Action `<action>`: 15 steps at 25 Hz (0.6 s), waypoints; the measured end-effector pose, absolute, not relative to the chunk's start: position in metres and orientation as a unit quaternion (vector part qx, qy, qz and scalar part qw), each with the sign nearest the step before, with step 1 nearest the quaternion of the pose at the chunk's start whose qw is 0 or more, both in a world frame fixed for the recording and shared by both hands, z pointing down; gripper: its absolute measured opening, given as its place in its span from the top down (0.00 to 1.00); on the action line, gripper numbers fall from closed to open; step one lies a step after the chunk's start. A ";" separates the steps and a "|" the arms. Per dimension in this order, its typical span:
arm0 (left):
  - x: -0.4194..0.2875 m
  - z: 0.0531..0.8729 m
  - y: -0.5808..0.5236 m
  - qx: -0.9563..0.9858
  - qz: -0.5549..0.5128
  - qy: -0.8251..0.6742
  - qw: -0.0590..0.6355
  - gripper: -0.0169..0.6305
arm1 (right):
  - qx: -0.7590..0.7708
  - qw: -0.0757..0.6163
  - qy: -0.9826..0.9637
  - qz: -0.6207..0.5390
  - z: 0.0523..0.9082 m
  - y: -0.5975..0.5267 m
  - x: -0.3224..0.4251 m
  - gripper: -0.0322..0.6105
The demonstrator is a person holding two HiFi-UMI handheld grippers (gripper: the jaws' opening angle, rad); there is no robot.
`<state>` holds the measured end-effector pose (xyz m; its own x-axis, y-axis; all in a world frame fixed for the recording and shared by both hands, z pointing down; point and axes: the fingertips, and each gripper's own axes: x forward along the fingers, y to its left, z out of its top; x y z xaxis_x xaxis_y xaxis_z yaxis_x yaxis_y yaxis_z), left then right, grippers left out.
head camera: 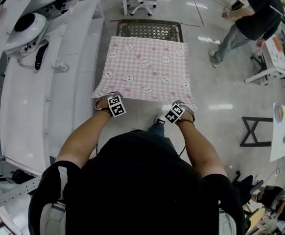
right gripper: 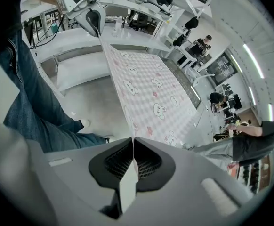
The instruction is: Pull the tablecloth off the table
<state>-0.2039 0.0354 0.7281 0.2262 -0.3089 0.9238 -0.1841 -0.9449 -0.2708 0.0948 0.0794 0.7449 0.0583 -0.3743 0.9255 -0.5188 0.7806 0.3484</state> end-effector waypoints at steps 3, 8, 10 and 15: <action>-0.209 0.728 0.054 -0.786 -0.598 0.148 0.053 0.97 | 0.338 0.649 -0.679 0.065 0.745 0.099 0.089 0.90; -0.217 0.731 0.077 -0.791 -0.595 0.136 0.046 0.97 | 0.342 0.652 -0.673 0.069 0.742 0.126 0.081 0.90; -0.215 0.732 0.087 -0.794 -0.592 0.133 0.040 0.97 | 0.341 0.654 -0.671 0.070 0.741 0.135 0.082 0.90; -0.208 0.735 0.113 -0.796 -0.590 0.128 0.029 0.97 | 0.335 0.657 -0.671 0.072 0.744 0.157 0.090 0.90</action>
<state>-0.2083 0.1128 0.7353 0.2704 -0.2382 0.9328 -0.1688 -0.9656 -0.1977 0.0901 0.1570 0.7438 0.0893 -0.3553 0.9305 -0.5444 0.7649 0.3443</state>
